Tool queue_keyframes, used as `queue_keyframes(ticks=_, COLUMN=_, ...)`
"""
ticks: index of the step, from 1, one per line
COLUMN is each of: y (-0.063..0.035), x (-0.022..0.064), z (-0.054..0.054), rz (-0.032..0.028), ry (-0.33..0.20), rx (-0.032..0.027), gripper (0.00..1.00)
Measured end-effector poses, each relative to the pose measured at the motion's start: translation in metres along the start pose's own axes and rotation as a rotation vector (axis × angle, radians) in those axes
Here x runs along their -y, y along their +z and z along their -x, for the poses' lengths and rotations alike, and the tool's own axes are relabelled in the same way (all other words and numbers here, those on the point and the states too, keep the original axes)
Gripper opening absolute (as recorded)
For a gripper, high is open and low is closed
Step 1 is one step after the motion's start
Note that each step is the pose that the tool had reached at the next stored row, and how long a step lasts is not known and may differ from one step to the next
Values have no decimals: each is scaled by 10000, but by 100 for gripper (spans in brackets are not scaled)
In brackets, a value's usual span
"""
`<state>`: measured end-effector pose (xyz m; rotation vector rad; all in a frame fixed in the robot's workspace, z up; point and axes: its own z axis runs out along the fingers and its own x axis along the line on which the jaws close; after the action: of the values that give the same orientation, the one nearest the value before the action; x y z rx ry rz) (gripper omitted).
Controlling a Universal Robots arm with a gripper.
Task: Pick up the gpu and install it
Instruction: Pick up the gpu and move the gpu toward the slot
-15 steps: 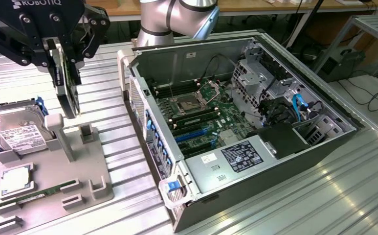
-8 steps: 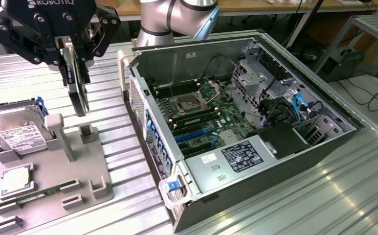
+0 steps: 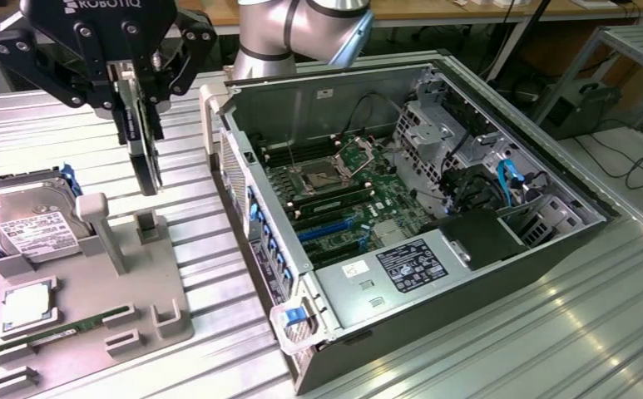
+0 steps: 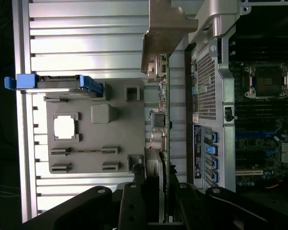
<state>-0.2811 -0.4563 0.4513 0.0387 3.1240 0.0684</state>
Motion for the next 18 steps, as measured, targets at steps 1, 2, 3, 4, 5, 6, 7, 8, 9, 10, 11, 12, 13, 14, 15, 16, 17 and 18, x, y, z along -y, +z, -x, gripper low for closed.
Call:
queue_keyframes(ticks=1, y=0, x=0, z=9, rz=0, ry=0, rx=0, gripper=28)
queue_keyframes(ticks=2, y=0, x=0, z=19, rz=0, ry=0, rx=0, gripper=28)
queue_keyframes(ticks=3, y=0, x=-1, z=31, rz=0, ry=0, rx=0, gripper=28)
queue_keyframes(ticks=4, y=1, x=-1, z=47, rz=0, ry=0, rx=-1, gripper=28)
queue_keyframes(ticks=5, y=1, x=-1, z=58, rz=0, ry=0, rx=0, gripper=28)
queue_keyframes(ticks=6, y=2, x=-2, z=76, rz=1, ry=0, rx=0, gripper=28)
queue_keyframes(ticks=7, y=2, x=-2, z=86, rz=0, ry=0, rx=-1, gripper=28)
queue_keyframes(ticks=8, y=2, x=-3, z=104, rz=0, ry=0, rx=-1, gripper=28)
queue_keyframes(ticks=9, y=3, x=-3, z=127, rz=1, ry=0, rx=0, gripper=28)
queue_keyframes(ticks=10, y=3, x=-3, z=138, rz=1, ry=0, rx=0, gripper=28)
queue_keyframes(ticks=11, y=3, x=-4, z=148, rz=1, ry=0, rx=0, gripper=28)
queue_keyframes(ticks=12, y=3, x=-4, z=158, rz=1, ry=0, rx=0, gripper=28)
queue_keyframes(ticks=13, y=3, x=-4, z=165, rz=0, ry=0, rx=-1, gripper=28)
queue_keyframes(ticks=14, y=4, x=-4, z=187, rz=1, ry=0, rx=0, gripper=28)
queue_keyframes(ticks=15, y=4, x=-5, z=206, rz=1, ry=0, rx=-1, gripper=28)
queue_keyframes(ticks=16, y=4, x=-5, z=217, rz=1, ry=0, rx=0, gripper=28)
queue_keyframes(ticks=17, y=4, x=-5, z=230, rz=1, ry=0, rx=0, gripper=28)
queue_keyframes(ticks=18, y=4, x=-6, z=243, rz=0, ry=0, rx=0, gripper=28)
